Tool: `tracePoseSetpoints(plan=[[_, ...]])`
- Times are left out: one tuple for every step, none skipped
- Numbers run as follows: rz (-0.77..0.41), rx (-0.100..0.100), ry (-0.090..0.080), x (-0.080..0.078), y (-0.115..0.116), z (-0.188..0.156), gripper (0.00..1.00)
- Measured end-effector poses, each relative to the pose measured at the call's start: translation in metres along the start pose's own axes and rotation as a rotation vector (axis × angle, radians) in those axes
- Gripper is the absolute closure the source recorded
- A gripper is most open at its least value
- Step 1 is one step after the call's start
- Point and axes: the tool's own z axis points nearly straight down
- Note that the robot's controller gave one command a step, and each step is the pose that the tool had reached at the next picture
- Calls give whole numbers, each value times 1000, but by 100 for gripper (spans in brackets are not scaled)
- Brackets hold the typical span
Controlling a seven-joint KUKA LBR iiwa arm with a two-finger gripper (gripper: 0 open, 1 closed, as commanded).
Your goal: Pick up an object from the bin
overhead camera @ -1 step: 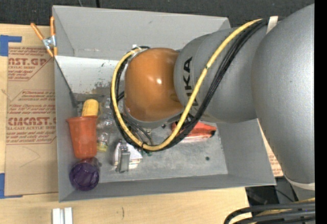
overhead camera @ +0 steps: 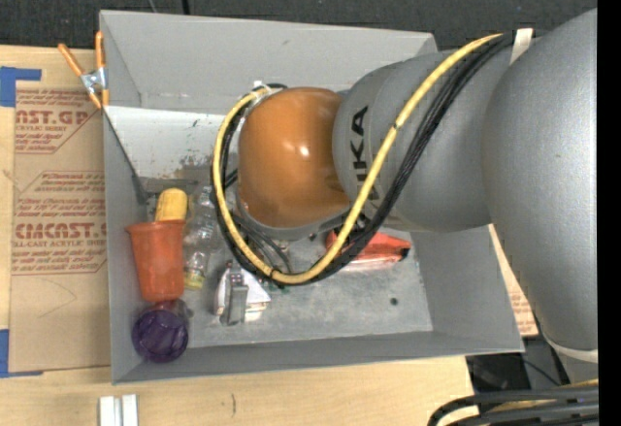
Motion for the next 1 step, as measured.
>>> tracePoseSetpoints(plan=[[-57, -2, -4, -22, -11, 30, 0]])
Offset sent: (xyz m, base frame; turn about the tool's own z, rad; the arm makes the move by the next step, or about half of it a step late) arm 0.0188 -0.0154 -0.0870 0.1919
